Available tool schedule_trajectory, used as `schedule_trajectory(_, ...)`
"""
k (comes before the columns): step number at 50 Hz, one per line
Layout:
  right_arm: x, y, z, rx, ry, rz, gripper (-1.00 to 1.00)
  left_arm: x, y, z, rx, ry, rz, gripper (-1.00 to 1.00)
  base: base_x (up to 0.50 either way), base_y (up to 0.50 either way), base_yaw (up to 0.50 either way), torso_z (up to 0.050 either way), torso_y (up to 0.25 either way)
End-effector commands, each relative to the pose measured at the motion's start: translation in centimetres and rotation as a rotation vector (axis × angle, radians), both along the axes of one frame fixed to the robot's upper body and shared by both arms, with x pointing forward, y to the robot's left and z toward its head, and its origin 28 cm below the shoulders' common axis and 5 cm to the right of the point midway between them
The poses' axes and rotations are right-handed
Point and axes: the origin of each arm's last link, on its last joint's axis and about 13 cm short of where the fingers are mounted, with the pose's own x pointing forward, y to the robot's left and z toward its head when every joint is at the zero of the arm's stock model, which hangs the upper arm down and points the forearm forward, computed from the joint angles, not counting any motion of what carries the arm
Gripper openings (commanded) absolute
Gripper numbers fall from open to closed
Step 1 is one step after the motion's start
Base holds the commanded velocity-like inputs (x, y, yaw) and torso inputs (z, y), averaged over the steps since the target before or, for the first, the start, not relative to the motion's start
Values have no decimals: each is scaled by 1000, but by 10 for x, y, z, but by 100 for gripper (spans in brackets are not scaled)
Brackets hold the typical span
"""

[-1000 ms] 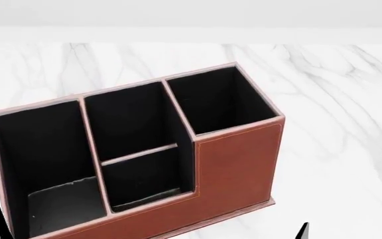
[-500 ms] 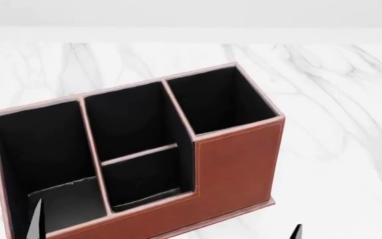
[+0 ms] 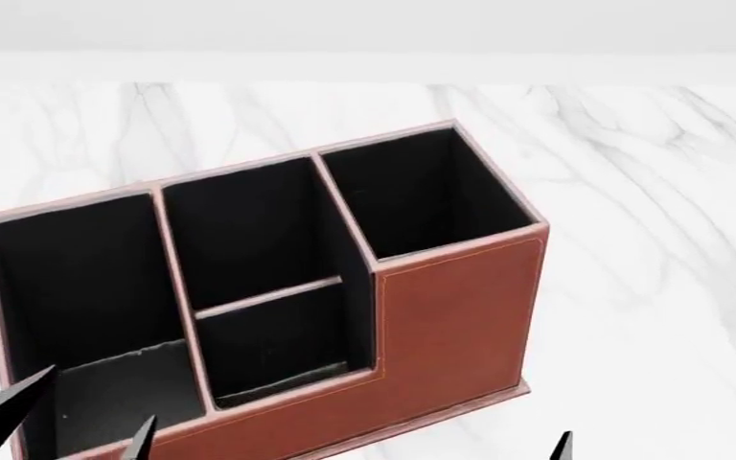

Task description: Pick up the book and place it in the back compartment of the caddy.

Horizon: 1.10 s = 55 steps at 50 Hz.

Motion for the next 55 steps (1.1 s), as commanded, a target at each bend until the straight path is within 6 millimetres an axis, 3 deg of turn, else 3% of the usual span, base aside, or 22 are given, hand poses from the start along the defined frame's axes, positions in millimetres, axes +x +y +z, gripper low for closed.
schedule_trajectory(1, 0, 0, 0, -1, -1, 3, 100, 12, 3, -4, 30, 88, -125, 100, 0, 0, 0, 0, 0)
schedule_trajectory(27, 1, 1, -1, -5, 2, 5, 100, 13, -2, -5, -10, 179, -491, 100, 0, 0, 0, 0, 0)
schedule_trajectory(55, 1, 2, -2, -14, 7, 12, 100, 19, -27, 2, 51, 174, -643, 100, 0, 0, 0, 0, 0)
